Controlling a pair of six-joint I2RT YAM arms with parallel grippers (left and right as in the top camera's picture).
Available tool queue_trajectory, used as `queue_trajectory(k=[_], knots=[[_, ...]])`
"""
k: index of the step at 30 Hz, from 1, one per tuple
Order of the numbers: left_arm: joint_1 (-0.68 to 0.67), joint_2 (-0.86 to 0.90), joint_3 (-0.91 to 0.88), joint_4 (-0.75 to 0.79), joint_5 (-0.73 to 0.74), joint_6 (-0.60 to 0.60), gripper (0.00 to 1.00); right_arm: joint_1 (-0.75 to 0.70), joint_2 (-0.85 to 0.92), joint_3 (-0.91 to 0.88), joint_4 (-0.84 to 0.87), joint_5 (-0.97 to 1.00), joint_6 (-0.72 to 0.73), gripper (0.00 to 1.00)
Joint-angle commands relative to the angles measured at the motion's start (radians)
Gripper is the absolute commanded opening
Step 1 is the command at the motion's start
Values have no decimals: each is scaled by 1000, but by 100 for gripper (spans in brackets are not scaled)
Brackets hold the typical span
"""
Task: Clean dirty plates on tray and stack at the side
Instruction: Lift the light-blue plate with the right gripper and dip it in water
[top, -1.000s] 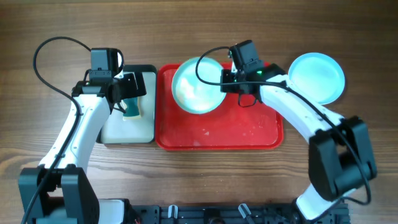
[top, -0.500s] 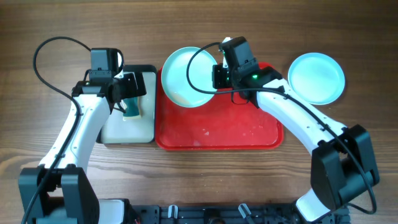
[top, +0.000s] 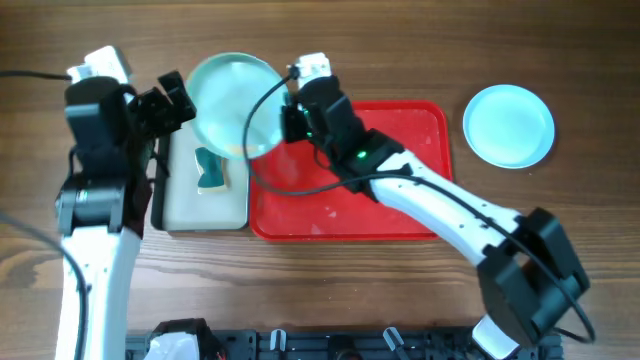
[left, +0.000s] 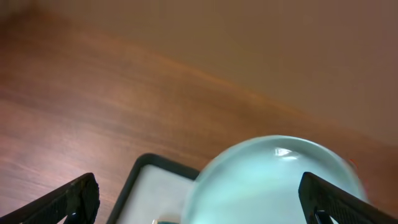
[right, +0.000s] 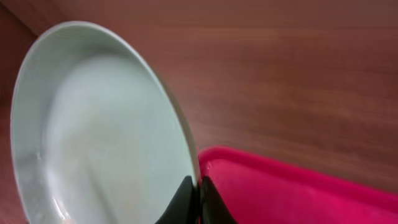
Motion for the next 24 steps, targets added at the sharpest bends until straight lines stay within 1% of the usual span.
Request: queue_trajectory(k=[1, 2, 5, 9, 10, 14, 15, 17, 21, 24], knots=[[9, -76, 14, -25, -10, -21, 100, 55, 100, 15, 171, 119, -136, 4], [9, -82, 14, -32, -10, -21, 100, 66, 115, 15, 211, 140, -176, 4], [9, -77, 14, -62, -10, -21, 100, 93, 172, 15, 371, 198, -413, 4], [9, -76, 14, -131, -10, -21, 100, 103, 174, 15, 544, 254, -672, 4], [9, -76, 14, -149, -10, -21, 100, 106, 174, 15, 596, 254, -766, 4], [9, -76, 14, -189, -10, -21, 100, 126, 173, 15, 723, 254, -1072, 4], [9, -76, 14, -197, -10, -21, 100, 135, 173, 15, 738, 254, -1125, 4], [9, -76, 14, -207, -10, -21, 100, 156, 173, 15, 775, 254, -1195, 5], [9, -76, 14, -207, -10, -21, 100, 179, 173, 15, 871, 257, -1246, 4], [9, -76, 14, -207, -10, -21, 100, 179, 173, 15, 907, 269, -1243, 4]])
